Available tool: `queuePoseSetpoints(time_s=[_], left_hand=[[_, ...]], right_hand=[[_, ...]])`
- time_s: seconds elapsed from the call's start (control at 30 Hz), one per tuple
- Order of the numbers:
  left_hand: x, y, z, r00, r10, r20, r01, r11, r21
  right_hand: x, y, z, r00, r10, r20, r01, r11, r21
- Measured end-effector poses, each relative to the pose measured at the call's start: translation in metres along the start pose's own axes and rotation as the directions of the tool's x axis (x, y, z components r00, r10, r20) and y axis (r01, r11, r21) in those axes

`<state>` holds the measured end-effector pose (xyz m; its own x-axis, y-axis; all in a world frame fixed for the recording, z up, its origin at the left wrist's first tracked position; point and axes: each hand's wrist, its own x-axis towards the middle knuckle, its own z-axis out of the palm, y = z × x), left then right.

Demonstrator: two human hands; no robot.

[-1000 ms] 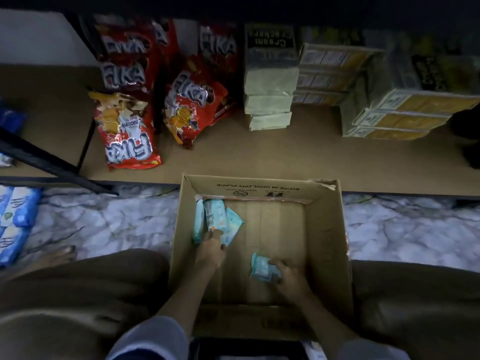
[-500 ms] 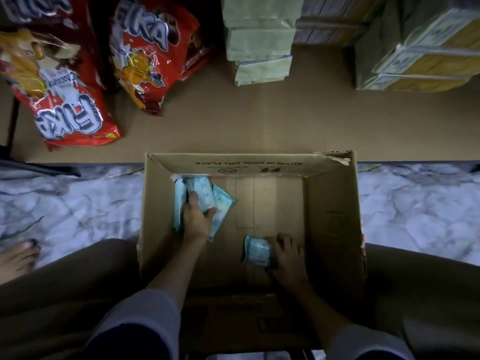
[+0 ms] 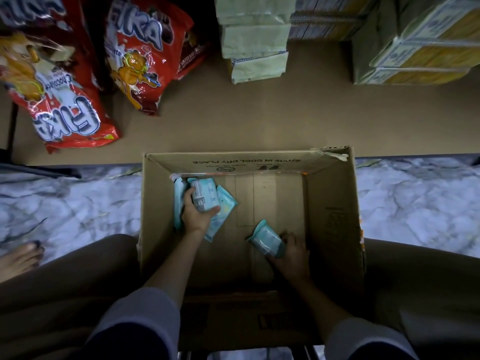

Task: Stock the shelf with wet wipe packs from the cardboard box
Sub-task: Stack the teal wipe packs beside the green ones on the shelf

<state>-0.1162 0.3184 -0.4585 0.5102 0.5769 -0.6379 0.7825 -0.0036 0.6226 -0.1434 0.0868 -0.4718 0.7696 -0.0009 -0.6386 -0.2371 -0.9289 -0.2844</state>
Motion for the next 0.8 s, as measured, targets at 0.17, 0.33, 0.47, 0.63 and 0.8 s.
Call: queuePoseSetpoints(time_s=[0.17,0.33,0.47,0.63,0.8], left_hand=[[-0.018,-0.003,-0.006,0.996,0.062,0.066,-0.061,0.998,-0.020],[-0.047,0.016,-0.014,0.982,0.148,0.122,-0.136,0.986,-0.100],[-0.075,0.042,-0.029,0.961,0.251,0.114,-0.232,0.960,-0.158],[-0.123,0.088,-0.054,0.917,0.392,0.074,-0.365,0.900,-0.238],[-0.175,0.129,-0.083,0.833,0.553,0.023,-0.527,0.806,-0.269]], right_hand=[[-0.002,-0.007,-0.014,0.995,0.063,-0.075,-0.037,0.951,0.308],[-0.011,-0.025,-0.046,0.972,0.105,-0.212,0.001,0.893,0.450],[-0.024,-0.051,-0.080,0.935,0.081,-0.345,0.125,0.836,0.535],[-0.058,-0.082,-0.129,0.854,-0.062,-0.517,0.372,0.766,0.523],[-0.104,-0.105,-0.182,0.754,-0.161,-0.636,0.554,0.675,0.487]])
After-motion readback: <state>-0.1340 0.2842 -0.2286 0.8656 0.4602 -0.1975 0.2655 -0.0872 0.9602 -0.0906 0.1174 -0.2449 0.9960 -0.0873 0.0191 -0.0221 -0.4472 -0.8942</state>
